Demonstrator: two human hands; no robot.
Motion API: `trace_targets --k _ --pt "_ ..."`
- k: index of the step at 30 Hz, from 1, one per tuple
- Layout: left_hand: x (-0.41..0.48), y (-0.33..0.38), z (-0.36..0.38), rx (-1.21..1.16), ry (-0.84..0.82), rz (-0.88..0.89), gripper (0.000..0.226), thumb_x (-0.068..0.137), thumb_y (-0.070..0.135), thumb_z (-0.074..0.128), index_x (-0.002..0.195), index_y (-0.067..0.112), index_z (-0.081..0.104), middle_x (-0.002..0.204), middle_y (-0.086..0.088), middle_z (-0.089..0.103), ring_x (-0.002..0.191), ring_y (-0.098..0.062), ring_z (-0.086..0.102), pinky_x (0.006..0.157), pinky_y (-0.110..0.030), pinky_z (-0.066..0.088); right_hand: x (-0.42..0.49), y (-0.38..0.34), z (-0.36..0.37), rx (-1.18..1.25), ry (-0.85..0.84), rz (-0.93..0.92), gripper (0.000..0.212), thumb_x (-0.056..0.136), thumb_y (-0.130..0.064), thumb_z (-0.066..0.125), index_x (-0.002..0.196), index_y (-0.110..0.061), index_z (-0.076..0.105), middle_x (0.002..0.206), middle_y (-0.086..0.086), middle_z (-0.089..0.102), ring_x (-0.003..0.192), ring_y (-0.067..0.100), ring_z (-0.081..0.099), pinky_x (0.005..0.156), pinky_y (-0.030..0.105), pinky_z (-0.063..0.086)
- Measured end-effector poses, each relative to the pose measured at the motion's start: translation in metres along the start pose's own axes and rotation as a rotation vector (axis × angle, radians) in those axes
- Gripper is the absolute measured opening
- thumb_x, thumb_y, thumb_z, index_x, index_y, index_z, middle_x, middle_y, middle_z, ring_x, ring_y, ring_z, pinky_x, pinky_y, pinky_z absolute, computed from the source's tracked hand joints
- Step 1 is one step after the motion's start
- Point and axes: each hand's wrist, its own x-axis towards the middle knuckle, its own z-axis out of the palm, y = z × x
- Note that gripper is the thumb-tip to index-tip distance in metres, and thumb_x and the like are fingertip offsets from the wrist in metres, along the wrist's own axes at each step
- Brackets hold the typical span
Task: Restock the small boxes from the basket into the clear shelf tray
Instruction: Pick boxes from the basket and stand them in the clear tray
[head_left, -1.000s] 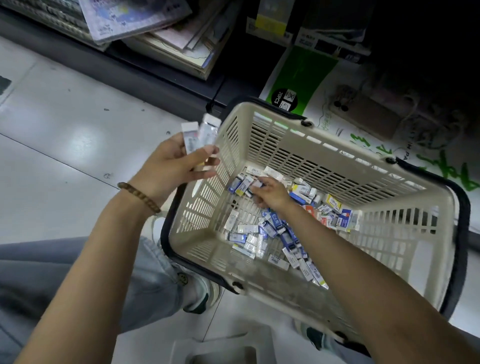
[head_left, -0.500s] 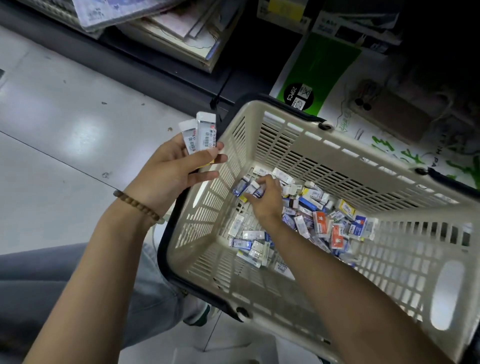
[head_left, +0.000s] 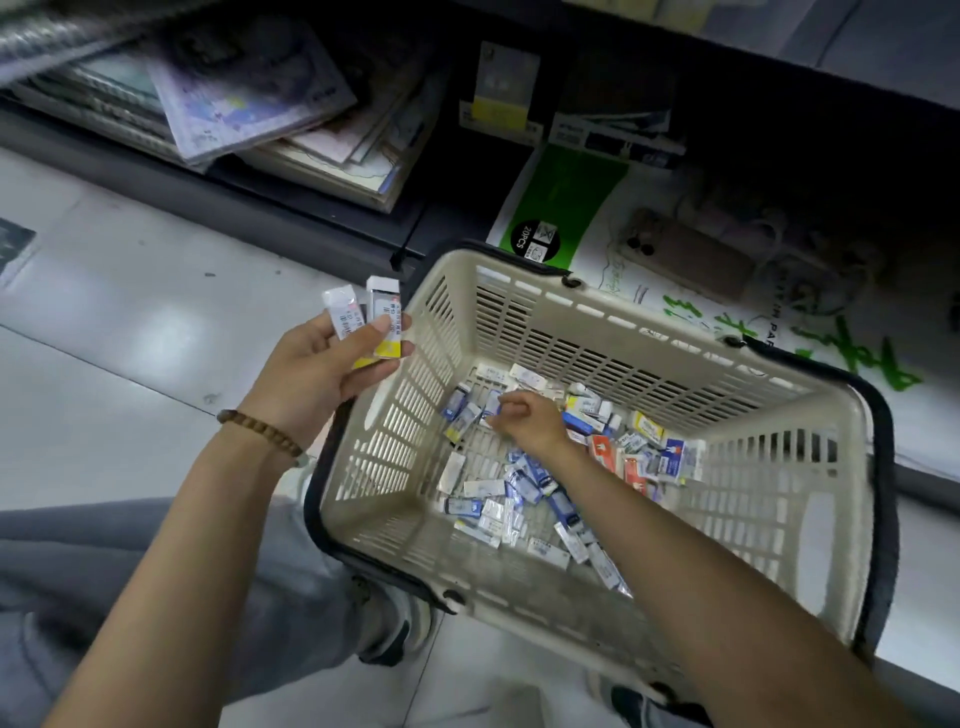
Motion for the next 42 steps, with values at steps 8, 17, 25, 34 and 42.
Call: trace_targets --k 8,17,25,34,42 --pt "0.009 -0.017 -0.02 -0.105 0.067 -0.096 0.031 0.069 0.027 0.066 0.096 0.012 0.068 0.095 0.0 0.073 0.09 -0.014 0.07 0.068 -0.015 0.053 0.005 0.011 0.064 -0.212 0.102 0.096 0.071 0.077 -0.034 0.075 0.137 -0.023 0.039 0.098 0.004 0.057 0.103 0.026 0.061 0.086 0.037 0.05" --pt "0.021 -0.01 -0.016 -0.177 0.029 -0.065 0.027 0.072 0.024 0.064 0.095 0.012 0.067 0.096 0.0 0.073 0.088 -0.015 0.07 0.067 -0.016 0.054 0.004 0.015 0.087 -0.165 0.356 -0.105 0.037 0.076 -0.01 0.077 0.095 -0.014 0.046 0.101 0.002 0.047 0.08 0.02 0.049 0.069 0.034 0.043" --pt "0.011 -0.009 -0.003 -0.139 -0.075 -0.051 0.032 0.071 0.024 0.066 0.099 0.009 0.065 0.097 -0.002 0.073 0.09 -0.017 0.07 0.065 -0.014 0.054 -0.017 -0.018 0.024 0.28 0.197 -0.065 0.019 0.083 -0.003 0.069 0.095 -0.006 0.055 0.081 0.007 0.063 0.069 0.017 0.06 0.058 0.016 0.048" --pt "-0.003 0.007 0.067 -0.004 -0.183 -0.049 0.026 0.08 0.015 0.066 0.105 0.011 0.063 0.091 -0.002 0.074 0.085 -0.014 0.07 0.063 -0.015 0.054 -0.134 -0.11 -0.101 0.442 0.048 -0.264 0.012 0.085 -0.011 0.065 0.095 -0.018 0.067 0.085 -0.004 0.072 0.07 0.006 0.065 0.062 0.018 0.055" --pt "-0.047 0.072 0.168 0.077 -0.498 0.007 0.021 0.085 0.036 0.058 0.093 0.02 0.069 0.089 -0.001 0.074 0.076 -0.011 0.071 0.058 -0.019 0.054 -0.253 -0.185 -0.169 0.34 0.14 -0.598 0.013 0.083 -0.011 0.067 0.094 -0.015 0.07 0.085 0.004 0.074 0.073 0.011 0.069 0.062 0.016 0.053"
